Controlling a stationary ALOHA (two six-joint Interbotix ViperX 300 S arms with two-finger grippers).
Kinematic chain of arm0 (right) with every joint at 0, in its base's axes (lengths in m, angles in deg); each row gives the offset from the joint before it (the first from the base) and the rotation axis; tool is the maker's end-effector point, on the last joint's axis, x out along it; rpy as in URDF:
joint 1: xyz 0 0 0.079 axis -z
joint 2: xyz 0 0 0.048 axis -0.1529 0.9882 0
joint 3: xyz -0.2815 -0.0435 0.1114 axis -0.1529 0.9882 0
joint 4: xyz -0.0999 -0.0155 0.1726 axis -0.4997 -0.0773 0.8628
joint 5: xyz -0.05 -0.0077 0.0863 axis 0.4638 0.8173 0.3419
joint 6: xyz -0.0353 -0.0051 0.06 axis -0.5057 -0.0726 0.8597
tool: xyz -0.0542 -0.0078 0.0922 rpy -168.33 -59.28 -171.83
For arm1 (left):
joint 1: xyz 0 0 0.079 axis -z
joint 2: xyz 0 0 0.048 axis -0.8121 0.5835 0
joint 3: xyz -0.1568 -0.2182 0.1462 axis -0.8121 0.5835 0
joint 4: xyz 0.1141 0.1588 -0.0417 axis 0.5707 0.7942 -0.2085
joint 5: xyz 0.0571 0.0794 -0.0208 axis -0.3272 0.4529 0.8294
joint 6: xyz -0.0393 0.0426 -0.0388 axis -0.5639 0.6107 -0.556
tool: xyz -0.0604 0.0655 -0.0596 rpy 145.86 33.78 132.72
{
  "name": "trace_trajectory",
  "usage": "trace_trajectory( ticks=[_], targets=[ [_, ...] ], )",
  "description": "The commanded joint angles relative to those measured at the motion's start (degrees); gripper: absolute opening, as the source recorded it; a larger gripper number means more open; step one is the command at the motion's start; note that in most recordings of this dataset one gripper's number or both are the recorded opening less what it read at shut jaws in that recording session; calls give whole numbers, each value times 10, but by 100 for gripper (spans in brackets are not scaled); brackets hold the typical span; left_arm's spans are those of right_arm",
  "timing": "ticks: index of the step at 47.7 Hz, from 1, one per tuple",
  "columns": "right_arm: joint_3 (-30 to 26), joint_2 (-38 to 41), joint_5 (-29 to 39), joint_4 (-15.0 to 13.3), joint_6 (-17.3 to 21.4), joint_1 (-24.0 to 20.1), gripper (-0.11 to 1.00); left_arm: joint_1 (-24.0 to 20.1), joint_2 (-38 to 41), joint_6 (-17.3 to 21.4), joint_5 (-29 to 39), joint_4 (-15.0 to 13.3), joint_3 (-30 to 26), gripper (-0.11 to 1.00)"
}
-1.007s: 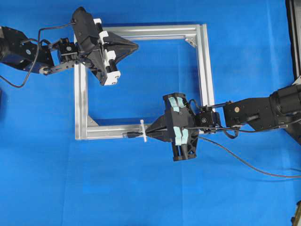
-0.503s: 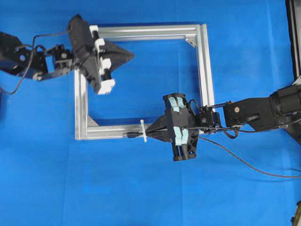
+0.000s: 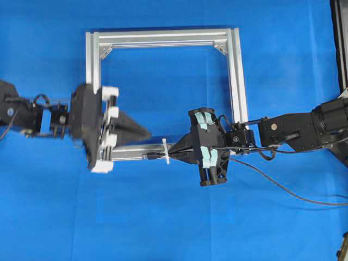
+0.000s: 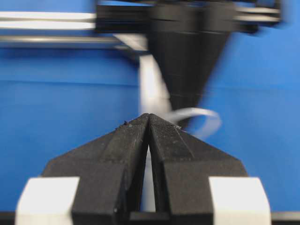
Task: Insert the wire through the string loop located in the center.
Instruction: 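Move the open left gripper to the plug emerging from the loop, then close the left gripper on the USB plug beyond the loop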
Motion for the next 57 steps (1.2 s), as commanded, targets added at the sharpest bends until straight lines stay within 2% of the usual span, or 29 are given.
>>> trace_trajectory(
  ticks=[1,7,25,39,40,44,52,55,57],
  targets=[
    [-5,-7,-5,1,-1,1,-3,25,-16,-1,-3,2,-8,0],
    [-5,-7,-4,1,-1,1,-3,47,-15,-1,-3,0,-11,0],
    [-5,-7,-4,1,-1,0,-3,34,-13,-42,34,-1,-15,0],
    [-5,-7,-4,1,-1,0,-3,33,-12,-47,35,-1,-17,2],
    [-5,-7,-4,1,-1,0,-3,33,-12,-47,35,-1,-17,4],
    [-5,-7,-4,1,-1,0,-3,33,-12,-47,35,-1,-17,23],
    [-5,-7,-4,1,-1,0,-3,33,-12,-45,35,-1,-18,75],
    [-5,-8,-4,1,-1,0,-3,33,-12,-41,35,-1,-18,88],
    [-5,-8,-4,1,-1,0,-3,32,-12,-40,35,-1,-18,92]
  ],
)
